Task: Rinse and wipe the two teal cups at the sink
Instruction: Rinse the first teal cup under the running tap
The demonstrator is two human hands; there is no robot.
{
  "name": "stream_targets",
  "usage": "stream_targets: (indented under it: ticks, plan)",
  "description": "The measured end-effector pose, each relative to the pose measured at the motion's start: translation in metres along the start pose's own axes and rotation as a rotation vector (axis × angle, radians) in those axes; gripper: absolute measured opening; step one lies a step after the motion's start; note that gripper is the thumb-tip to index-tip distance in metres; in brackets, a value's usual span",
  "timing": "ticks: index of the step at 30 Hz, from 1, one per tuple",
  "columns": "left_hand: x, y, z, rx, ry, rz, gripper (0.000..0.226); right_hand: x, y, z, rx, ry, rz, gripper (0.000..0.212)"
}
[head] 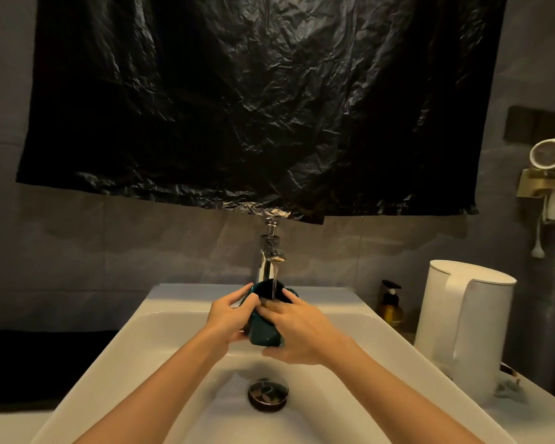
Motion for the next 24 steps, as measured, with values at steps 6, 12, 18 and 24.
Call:
stream_targets:
  ticks: [6,12,18,24]
  plan:
    - [0.001,0.006,-0.002,0.001,0.013,0.027,0.038,0.008,-0.003,-0.002,-0.083,0.032,0.008,0.064]
    - [-0.002,0.005,0.001,0.036,0.076,0.066,0.040,0.002,-0.005,0.001,-0.084,-0.143,0.028,0.074]
    - [-0.003,0.008,-0.005,0.016,0.088,0.121,0.043,0.005,-0.010,0.002,-0.057,-0.008,0.024,0.058]
    - [-0.005,0.012,-0.007,-0.023,0.122,0.189,0.046,0.005,-0.011,0.009,-0.008,-0.106,0.107,0.039]
Point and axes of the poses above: each hand's wrist, its own y-axis towards the middle knuckle, its own z-axis out of the palm, x = y × z, the point moved 8 cm from there along y, towards the middle knuckle, and after that the axes turned 10 degrees about -x, right-handed, at the moved point
